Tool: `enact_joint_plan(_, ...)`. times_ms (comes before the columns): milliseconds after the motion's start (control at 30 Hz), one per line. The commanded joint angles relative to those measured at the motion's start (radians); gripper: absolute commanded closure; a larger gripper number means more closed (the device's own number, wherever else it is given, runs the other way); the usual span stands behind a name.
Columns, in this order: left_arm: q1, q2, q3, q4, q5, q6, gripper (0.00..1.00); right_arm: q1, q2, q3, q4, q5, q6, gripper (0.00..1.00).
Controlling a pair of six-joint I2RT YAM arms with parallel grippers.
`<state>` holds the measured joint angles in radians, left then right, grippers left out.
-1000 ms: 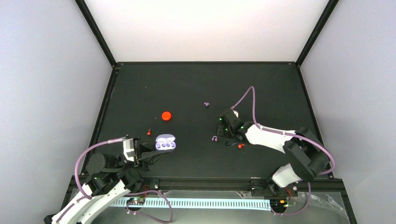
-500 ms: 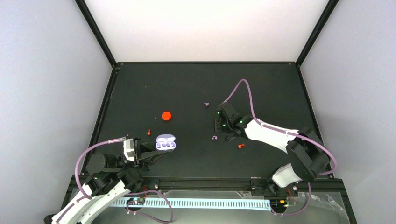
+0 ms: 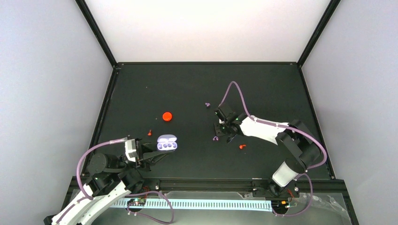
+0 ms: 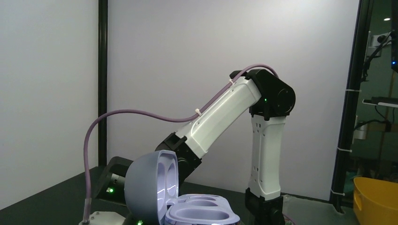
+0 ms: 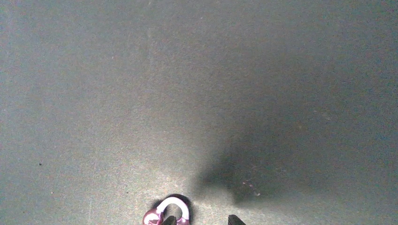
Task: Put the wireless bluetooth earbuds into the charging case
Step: Move the earbud to the center of the board.
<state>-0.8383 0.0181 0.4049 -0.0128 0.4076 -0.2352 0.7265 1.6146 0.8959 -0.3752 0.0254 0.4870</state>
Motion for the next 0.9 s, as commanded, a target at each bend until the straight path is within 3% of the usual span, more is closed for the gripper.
enact_joint_plan(0,-0.002,0.016,0.024,0.005,-0.005,0.012,0.98,-0.004,0.020,0.035,0.005,-0.049,-0.028,0.73)
enact_joint_plan(867,-0.003,0.043,0.000,0.048,-0.001,0.007,0.98,-0.004,0.069,0.017,0.000,-0.070,-0.017,0.85)
